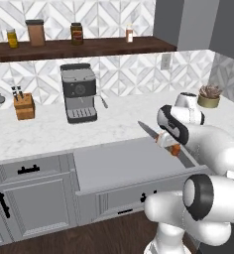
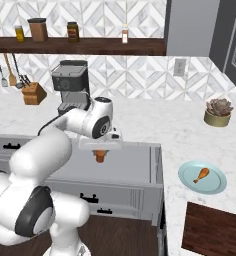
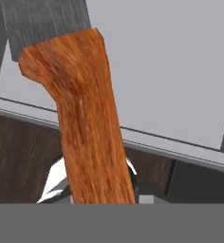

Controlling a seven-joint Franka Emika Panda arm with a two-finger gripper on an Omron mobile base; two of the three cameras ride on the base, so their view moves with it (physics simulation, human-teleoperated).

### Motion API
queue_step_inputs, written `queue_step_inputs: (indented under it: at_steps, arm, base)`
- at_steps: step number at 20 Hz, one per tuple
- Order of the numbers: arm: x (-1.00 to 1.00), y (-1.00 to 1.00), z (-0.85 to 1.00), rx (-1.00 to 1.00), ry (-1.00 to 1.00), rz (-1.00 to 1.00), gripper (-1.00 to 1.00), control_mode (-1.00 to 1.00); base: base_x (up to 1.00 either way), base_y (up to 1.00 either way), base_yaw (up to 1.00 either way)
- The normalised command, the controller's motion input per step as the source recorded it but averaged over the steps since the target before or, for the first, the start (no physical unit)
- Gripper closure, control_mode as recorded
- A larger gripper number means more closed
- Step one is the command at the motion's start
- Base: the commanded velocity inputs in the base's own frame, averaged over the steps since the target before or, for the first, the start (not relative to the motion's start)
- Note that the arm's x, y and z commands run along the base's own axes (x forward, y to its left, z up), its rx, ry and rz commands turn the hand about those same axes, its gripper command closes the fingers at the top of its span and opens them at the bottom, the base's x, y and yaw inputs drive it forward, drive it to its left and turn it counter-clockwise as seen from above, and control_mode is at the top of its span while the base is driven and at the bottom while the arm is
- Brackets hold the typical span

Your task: Pick up the knife from the drawer and place it on the cutting board. Then place the meat from the plate to the cutting board.

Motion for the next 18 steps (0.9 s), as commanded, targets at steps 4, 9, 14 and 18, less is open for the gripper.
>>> queue_step_inputs:
  at_steps: [4,9,14,18]
  arm:
    - [-0.14,-0.18,0.44,0.01,0.06,-0.76,1.0,-1.0]
    - [0.0,-0.2,0.04,-0.02,0.05,-0.82,1.0,-1.0]
    - [0.0,-0.34,0.0,-0.07,0.03,-0.8,1.0,-1.0]
    - [-0.05,-0.25,0.05,-0.02,0.0,-0.75,1.0,-1.0]
  base:
    - [0.0,0.0,0.0]
    - [0.0,0.0,0.0]
    - [0.0,0.0,0.0]
    - [0.0,0.0,0.0]
